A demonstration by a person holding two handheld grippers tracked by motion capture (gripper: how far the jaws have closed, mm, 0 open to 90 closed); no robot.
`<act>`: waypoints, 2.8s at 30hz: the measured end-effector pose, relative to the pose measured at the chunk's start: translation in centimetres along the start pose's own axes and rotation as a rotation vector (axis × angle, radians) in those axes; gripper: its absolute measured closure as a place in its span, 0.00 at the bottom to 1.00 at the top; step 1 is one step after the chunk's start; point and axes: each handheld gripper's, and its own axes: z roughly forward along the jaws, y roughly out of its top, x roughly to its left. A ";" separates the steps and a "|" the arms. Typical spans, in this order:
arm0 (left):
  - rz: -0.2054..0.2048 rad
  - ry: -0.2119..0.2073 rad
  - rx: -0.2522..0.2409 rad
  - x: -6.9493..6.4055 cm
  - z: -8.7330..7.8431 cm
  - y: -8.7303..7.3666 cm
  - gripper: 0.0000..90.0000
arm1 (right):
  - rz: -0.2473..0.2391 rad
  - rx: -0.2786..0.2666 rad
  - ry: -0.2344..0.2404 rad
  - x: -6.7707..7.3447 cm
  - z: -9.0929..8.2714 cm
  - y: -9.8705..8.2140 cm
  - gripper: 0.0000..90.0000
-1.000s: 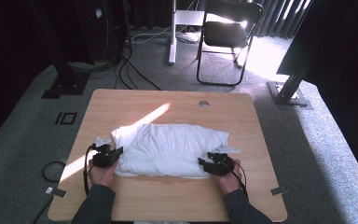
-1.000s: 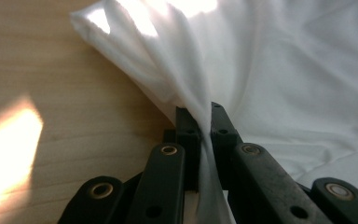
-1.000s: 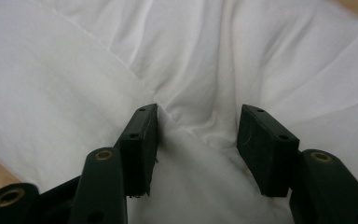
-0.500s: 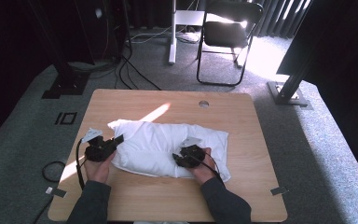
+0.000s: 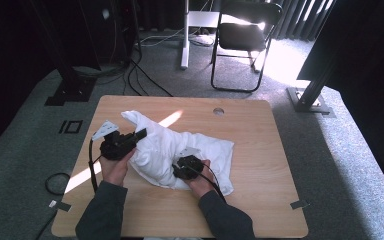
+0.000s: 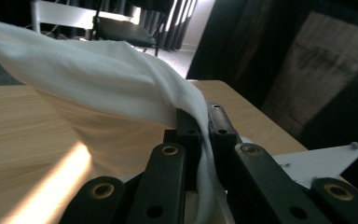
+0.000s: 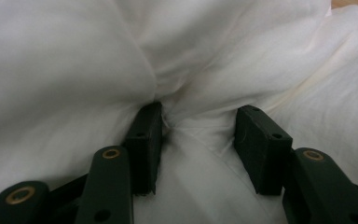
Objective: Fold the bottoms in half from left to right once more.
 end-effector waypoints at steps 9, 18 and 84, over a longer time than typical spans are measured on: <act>0.036 -0.039 0.012 -1.4 1.6 0.1 0.97 | 0.010 -0.066 0.168 2.1 1.3 0.9 0.55; 0.046 -0.031 0.018 -1.1 1.0 0.0 0.97 | 0.017 -0.149 0.043 -1.8 -5.4 -1.4 0.41; 0.234 0.106 0.317 0.3 8.4 -3.9 0.68 | 0.202 -0.082 0.030 -11.3 -3.6 0.6 0.87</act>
